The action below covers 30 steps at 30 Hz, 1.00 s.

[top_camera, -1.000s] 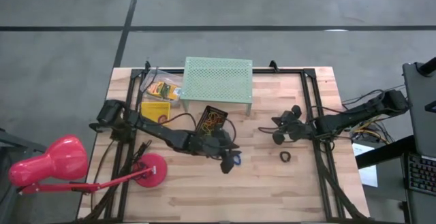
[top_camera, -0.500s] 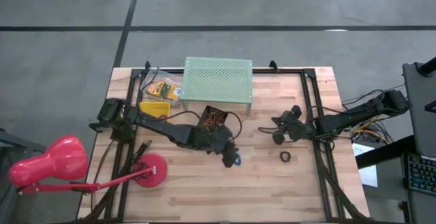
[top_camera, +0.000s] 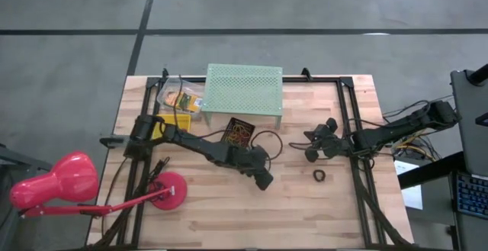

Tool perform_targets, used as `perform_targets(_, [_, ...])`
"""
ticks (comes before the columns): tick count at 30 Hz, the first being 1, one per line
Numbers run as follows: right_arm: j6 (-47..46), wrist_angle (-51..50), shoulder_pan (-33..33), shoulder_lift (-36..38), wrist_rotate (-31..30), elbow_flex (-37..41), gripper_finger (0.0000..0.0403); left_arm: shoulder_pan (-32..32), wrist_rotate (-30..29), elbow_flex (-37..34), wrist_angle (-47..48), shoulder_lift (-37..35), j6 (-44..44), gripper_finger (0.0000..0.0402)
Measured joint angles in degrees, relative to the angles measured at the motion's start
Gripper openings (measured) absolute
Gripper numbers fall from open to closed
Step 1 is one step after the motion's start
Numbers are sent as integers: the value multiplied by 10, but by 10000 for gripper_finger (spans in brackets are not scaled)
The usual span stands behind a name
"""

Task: Pick & Place Office Desk Supplies
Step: Put the blue spring rubber band into the yellow bin

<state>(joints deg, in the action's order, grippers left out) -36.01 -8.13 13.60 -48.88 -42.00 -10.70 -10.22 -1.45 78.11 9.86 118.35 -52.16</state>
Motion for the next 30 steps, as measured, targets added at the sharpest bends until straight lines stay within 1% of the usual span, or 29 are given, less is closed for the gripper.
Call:
perform_targets(4, [0, 0, 0, 0, 0, 0, 8, 4, -6, 21, 51, 9, -7, 127])
perform_targets(8, [0, 0, 0, 0, 0, 0, 8, 9, -9, 23, 61, 9, -23, 127])
perform_targets(14, [0, 0, 0, 0, 0, 0, 8, 8, -4, 23, 65, 9, -23, 127])
perform_targets(17, [0, 0, 0, 0, 0, 0, 8, 4, -5, 35, 71, 9, -11, 127])
perform_targets(22, [0, 0, 0, 0, 0, 0, 8, -7, -35, 59, 101, 9, 0, 127])
perform_targets(26, [0, 0, 0, 0, 0, 0, 8, -12, -39, 67, 115, 9, -30, 127])
perform_targets(30, [0, 0, 0, 0, 0, 0, 8, -19, -66, 67, 133, 12, -81, 127])
